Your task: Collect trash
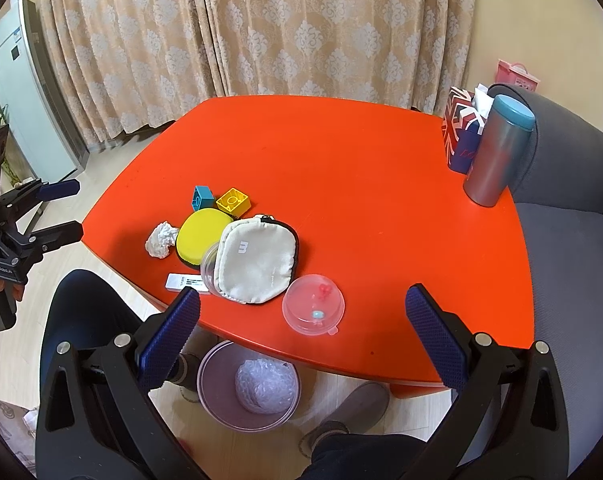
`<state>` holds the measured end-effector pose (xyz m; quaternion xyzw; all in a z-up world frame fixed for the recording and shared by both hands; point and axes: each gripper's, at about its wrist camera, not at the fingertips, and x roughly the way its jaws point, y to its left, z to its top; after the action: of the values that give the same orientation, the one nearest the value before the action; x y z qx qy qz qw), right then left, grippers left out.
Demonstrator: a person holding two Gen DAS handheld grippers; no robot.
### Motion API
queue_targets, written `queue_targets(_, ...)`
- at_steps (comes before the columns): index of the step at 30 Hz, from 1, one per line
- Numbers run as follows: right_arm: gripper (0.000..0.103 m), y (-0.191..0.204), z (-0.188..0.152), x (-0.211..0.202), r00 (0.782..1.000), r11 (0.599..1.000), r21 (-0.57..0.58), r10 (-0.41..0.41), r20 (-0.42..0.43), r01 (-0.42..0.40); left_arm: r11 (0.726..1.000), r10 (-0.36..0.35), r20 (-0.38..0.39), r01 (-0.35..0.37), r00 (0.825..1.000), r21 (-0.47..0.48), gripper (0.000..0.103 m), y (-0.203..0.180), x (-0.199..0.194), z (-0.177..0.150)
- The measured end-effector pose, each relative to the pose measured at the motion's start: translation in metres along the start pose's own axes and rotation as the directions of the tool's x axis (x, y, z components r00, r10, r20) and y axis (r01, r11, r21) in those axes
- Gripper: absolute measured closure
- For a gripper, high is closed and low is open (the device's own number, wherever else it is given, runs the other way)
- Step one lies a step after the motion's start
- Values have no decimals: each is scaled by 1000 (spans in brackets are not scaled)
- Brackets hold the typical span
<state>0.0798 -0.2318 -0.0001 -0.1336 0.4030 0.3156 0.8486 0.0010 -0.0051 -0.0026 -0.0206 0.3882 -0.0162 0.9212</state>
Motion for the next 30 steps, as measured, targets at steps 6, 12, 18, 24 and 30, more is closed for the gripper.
queue_targets(6, 3, -1, 0, 0, 1000, 1000, 3, -1, 0, 1, 1000, -3, -1, 3, 1000, -2, 6, -1, 2, 0)
queue_targets(12, 3, -5, 0, -1, 1000, 1000, 17, 3, 3, -3, 1000, -6, -4, 6, 1000, 1, 6, -3, 4, 0)
queue_targets(18, 3, -6, 0, -1, 1000, 1000, 20, -1, 3, 1, 1000, -7, -5, 7, 1000, 0, 6, -5, 6, 0)
queue_targets(24, 3, -6, 0, 0, 1000, 1000, 19, -3, 4, 3, 1000, -8, -5, 8, 1000, -3, 6, -5, 5, -1)
queue_targets(30, 3, -7, 0, 0, 1000, 1000, 22, -2, -1, 2, 1000, -9, -6, 9, 1000, -2, 6, -4, 5, -1)
